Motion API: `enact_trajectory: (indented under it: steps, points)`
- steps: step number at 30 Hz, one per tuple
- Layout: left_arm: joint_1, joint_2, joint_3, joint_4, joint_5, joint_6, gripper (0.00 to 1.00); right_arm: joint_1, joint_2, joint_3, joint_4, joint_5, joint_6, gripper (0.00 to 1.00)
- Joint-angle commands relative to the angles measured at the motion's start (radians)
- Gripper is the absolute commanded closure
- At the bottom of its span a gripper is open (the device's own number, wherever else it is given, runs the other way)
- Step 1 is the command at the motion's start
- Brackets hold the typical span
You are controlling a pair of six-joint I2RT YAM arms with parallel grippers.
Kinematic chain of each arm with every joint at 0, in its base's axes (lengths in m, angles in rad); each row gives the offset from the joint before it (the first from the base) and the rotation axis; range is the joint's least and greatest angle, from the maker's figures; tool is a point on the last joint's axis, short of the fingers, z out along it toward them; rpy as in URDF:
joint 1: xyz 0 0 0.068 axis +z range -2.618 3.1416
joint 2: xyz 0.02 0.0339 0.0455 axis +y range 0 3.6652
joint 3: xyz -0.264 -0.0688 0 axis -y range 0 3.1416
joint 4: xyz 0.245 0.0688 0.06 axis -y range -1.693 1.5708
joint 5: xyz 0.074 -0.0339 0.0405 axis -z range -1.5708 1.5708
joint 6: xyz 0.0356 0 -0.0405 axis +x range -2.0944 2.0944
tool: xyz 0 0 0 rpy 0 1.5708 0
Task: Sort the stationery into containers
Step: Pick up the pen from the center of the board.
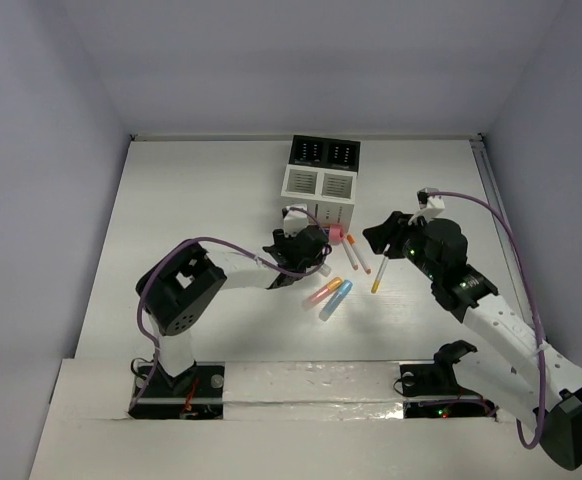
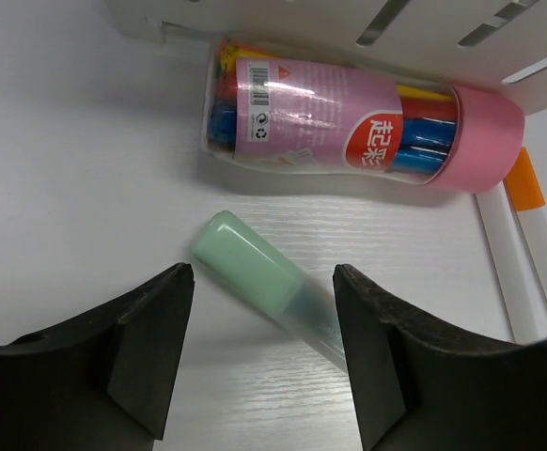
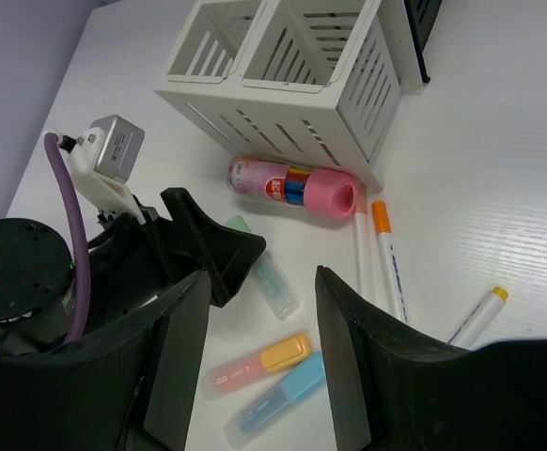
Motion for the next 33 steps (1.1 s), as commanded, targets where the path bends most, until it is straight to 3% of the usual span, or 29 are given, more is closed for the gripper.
enact_trajectory:
  steps: [1, 9, 13, 17, 22, 25, 27, 30, 33]
  points:
    - [-0.004, -0.011, 0.003, -0.008, -0.042, -0.013, 0.42, 0.004, -0.014, 0.001, 0.05, -0.008, 0.002, 0.45]
    - [-0.004, 0.034, 0.015, -0.04, -0.083, 0.024, 0.76, 0.004, -0.006, 0.0, 0.05, -0.005, -0.001, 0.45]
    - [-0.004, 0.006, -0.037, -0.037, -0.109, 0.016, 0.74, 0.004, -0.005, 0.0, 0.052, -0.008, 0.001, 0.45]
    - [-0.004, -0.012, -0.057, -0.043, -0.135, 0.016, 0.62, 0.004, 0.002, 0.001, 0.053, -0.011, 0.001, 0.45]
    - [-0.004, -0.006, -0.077, -0.034, -0.135, 0.023, 0.62, 0.004, 0.002, 0.0, 0.053, -0.008, 0.002, 0.45]
    - [-0.004, -0.019, -0.091, -0.029, -0.144, 0.02, 0.72, 0.004, 0.0, -0.002, 0.053, -0.008, 0.002, 0.45]
    - [-0.004, -0.031, -0.092, -0.041, -0.16, 0.02, 0.91, 0.004, 0.0, -0.002, 0.056, -0.01, 0.002, 0.45]
    - [-0.004, -0.06, -0.094, -0.061, -0.183, 0.023, 1.0, 0.004, 0.0, -0.002, 0.056, -0.014, 0.004, 0.46]
    - [-0.004, -0.103, -0.097, -0.096, -0.203, 0.027, 1.0, 0.004, -0.003, -0.004, 0.056, -0.014, 0.004, 0.46]
